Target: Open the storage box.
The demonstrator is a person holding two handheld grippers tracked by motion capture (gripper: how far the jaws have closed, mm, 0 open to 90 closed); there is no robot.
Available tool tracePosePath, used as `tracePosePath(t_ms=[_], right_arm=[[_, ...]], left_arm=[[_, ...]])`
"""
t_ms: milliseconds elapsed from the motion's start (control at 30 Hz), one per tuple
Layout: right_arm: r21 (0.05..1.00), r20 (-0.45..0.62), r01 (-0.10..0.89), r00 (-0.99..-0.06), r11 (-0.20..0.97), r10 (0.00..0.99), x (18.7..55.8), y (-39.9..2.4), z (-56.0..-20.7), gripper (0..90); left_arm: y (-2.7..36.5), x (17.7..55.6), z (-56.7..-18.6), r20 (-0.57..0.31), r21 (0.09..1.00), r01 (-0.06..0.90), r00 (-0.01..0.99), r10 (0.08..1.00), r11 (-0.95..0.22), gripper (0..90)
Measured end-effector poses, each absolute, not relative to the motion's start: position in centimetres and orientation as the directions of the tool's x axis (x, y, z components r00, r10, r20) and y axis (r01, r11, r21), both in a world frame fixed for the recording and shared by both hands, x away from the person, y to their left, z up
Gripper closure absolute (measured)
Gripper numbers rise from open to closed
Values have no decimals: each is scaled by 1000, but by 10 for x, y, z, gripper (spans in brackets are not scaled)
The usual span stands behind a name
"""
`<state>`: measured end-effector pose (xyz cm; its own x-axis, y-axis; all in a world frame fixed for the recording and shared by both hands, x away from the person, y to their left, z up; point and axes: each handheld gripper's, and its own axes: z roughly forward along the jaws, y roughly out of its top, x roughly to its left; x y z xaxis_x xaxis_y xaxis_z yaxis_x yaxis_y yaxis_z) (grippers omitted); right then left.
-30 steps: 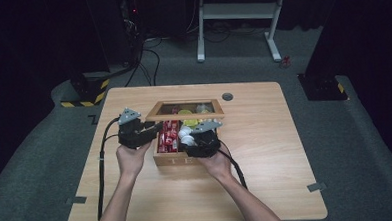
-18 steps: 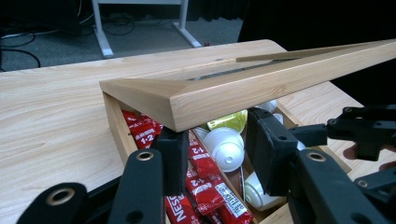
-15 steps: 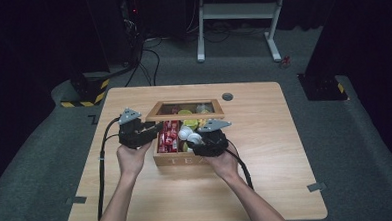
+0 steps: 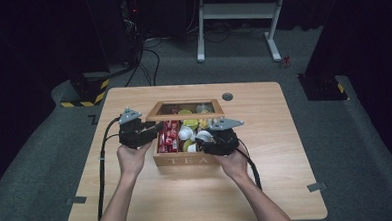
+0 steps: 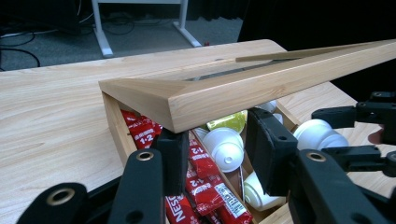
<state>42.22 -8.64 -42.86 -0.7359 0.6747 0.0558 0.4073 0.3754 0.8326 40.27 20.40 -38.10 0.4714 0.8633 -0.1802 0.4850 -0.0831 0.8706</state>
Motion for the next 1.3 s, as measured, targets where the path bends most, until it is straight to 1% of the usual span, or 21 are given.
tracePosePath(t_ms=[500,767,1300], right_arm=[[840,53,410,-714,355,699,419,-113,-420,439],[845,66,422,-691,328,720,418,-129,-418,439],[849,58,428,-657,309,752,413,-155,-416,439]], left_arm=[[203,403,-380,-178,869,488,472,864,-88,599],[202,403,-380,-175,867,490,471,865,-91,599],[202,402,-379,-177,869,486,473,863,-89,602]])
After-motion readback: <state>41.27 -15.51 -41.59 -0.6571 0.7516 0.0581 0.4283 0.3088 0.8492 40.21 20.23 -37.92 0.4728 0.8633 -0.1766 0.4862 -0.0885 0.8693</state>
